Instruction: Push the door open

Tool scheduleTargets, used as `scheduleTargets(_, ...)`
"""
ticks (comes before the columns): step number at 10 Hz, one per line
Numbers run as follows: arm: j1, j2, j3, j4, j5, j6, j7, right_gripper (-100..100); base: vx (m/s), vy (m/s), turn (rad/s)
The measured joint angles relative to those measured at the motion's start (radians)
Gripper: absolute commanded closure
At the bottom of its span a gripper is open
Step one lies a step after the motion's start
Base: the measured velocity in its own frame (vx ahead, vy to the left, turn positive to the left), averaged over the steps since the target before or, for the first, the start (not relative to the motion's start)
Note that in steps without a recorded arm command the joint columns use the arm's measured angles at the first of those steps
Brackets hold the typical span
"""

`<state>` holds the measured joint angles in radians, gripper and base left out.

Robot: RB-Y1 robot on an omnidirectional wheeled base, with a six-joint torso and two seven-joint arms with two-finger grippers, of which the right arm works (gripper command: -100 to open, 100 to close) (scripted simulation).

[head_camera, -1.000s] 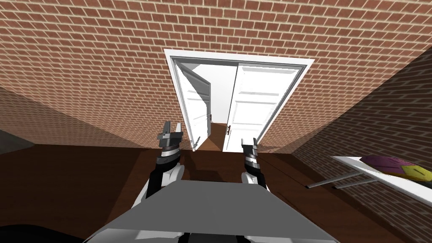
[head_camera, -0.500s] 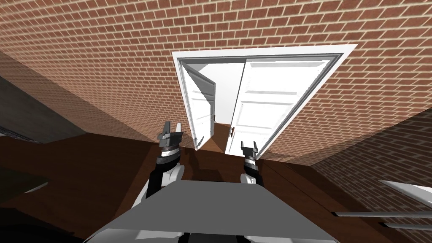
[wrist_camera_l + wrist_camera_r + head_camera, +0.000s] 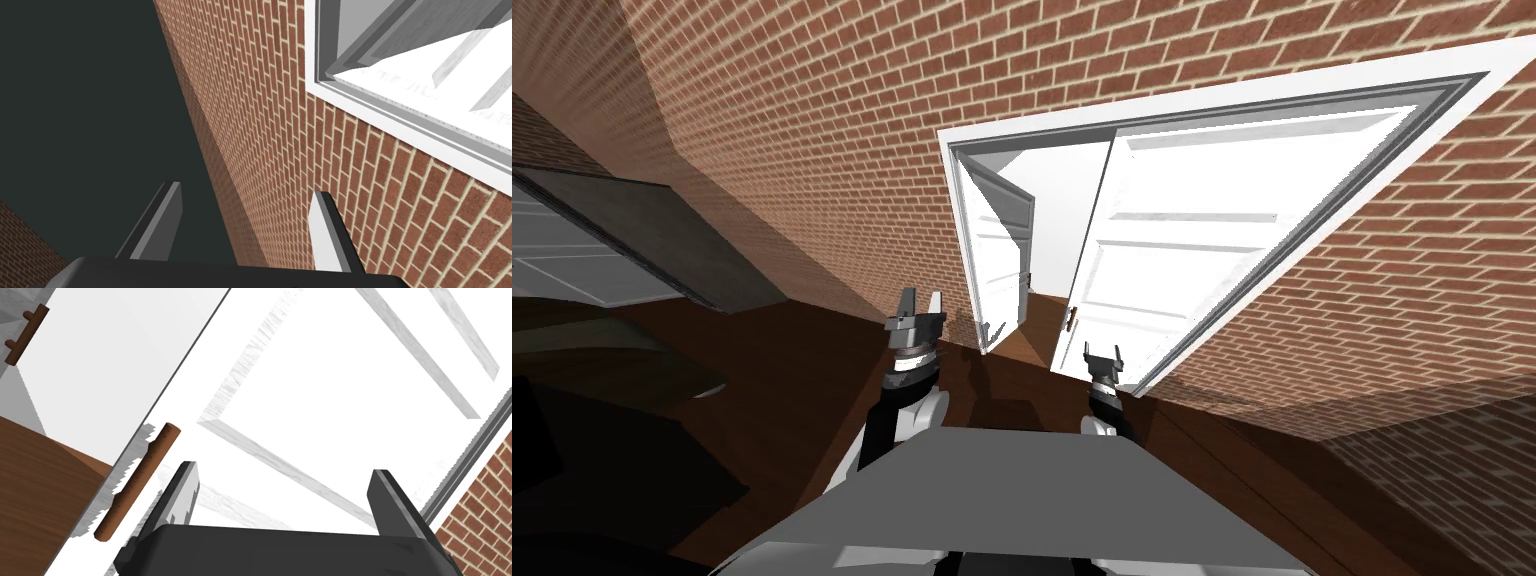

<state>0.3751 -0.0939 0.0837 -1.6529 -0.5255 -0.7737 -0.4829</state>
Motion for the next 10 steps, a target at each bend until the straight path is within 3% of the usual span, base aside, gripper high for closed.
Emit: scheduleTargets(10, -0.047, -0.008, 0.026, 0.255, -0.234, -0.107, -0.201, -100, 0.043, -0.086, 0.210)
